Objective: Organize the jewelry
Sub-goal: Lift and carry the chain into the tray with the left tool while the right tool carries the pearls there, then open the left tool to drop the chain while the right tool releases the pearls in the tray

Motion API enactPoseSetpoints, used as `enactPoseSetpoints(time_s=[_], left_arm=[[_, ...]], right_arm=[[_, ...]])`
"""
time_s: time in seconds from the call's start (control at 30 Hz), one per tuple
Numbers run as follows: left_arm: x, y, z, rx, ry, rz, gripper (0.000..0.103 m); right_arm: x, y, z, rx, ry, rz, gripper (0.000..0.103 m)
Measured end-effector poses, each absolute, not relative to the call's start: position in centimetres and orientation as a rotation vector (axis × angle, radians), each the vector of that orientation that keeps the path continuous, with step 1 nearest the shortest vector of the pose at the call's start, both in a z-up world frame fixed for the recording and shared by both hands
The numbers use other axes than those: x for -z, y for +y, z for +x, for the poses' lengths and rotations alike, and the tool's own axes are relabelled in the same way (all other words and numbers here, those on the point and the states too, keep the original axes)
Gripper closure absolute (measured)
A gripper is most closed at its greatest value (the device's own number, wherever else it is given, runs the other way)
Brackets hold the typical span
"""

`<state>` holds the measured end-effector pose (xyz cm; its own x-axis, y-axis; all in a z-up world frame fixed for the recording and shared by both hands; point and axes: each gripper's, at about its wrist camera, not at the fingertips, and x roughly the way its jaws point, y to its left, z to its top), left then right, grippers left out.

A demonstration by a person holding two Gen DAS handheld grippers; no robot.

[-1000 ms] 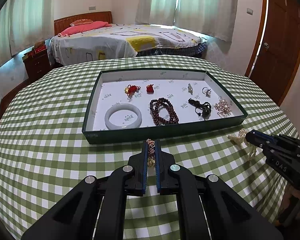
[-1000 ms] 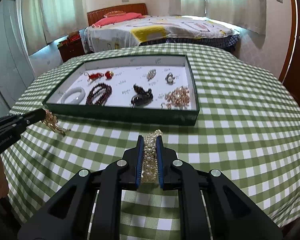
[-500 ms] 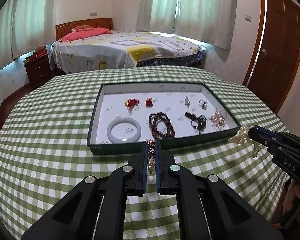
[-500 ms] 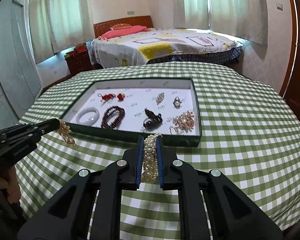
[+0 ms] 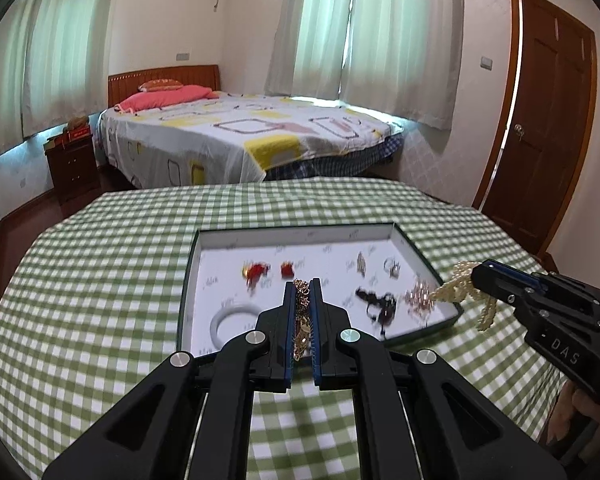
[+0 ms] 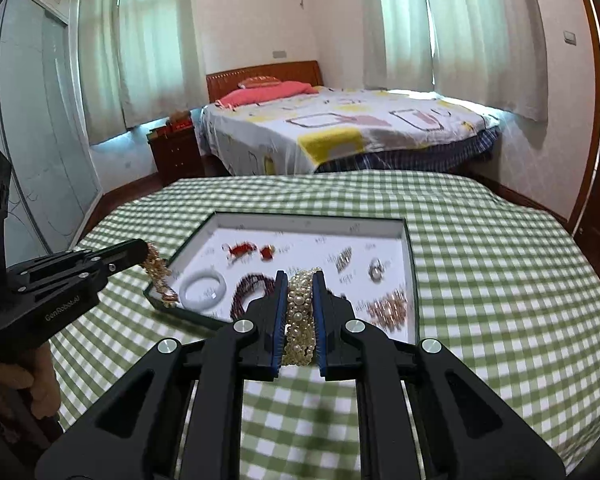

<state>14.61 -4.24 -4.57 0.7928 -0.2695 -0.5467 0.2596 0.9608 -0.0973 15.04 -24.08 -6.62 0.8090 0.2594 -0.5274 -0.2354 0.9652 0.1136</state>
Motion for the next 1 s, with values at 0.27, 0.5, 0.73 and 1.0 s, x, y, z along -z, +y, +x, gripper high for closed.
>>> enactPoseSetpoints(time_s=[0.27, 0.5, 0.73, 1.0], left_arm=[[2.9, -4.5, 18.1, 0.28, 0.544, -0.016, 0.096], [2.8, -5.0, 21.7, 0.269, 0.533, -0.01, 0.096], [4.0, -5.6, 25.3, 0.256, 0.553, -0.027, 0.096], [8.0, -6.2, 28.7, 0.24, 0.65, -0.017, 0.096]], right_arm=[[4.8, -23.4, 18.8, -0.28, 0.517, 0.038, 0.09], [4.2, -22.9, 22.5, -0.28, 0.494, 0.045, 0.09], [5.6, -22.2, 26.6, -0.278, 0.518, 0.048, 0.09], [10.0, -21.4, 30.6, -0.268, 0.619, 0.056, 0.09]])
